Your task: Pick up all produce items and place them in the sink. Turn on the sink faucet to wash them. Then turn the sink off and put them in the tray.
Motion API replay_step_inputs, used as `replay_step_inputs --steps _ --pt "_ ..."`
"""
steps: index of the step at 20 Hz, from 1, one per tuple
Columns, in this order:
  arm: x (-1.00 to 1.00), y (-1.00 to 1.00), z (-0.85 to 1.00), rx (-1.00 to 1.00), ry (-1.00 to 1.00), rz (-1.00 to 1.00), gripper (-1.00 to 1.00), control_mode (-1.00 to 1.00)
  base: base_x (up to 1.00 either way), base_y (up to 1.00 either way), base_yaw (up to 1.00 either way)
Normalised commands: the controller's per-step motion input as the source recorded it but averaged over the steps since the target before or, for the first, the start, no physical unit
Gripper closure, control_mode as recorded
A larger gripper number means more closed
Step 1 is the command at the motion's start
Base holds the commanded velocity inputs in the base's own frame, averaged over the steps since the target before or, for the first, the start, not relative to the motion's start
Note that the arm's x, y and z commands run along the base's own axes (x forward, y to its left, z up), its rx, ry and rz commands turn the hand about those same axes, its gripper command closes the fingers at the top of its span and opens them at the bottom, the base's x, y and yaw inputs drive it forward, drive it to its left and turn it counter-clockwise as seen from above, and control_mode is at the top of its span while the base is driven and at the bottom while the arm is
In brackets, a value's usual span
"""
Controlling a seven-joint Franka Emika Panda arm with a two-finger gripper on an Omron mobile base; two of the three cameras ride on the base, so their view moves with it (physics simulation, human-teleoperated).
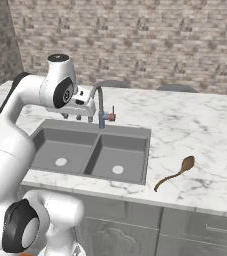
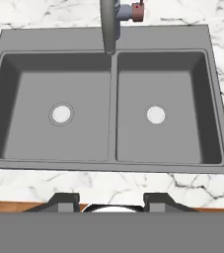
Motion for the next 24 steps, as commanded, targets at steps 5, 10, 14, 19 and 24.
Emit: replay_step_inputs --steps 5,10,14,19,24 --pt "-0.09 0.03 0.0 0.0 -0.01 0.0 -1.0 -1.0 0.0 0.0 0.0" --pt "-0.05 0.14 0.0 0.0 0.0 0.0 -1.0 -1.0 0.0 0.0 0.0" --pt "0.0 0.35 0.0 -0.01 0.01 0.0 -1.0 -1.0 0.0 0.0 0.0" --pt "0.0 0.43 0.0 -0.02 0.02 0.0 -1.0 -1.0 0.0 0.0 0.0" --pt "0.0 0.16 0.0 0.0 0.01 0.0 -1.0 -1.0 0.0 0.0 0.0"
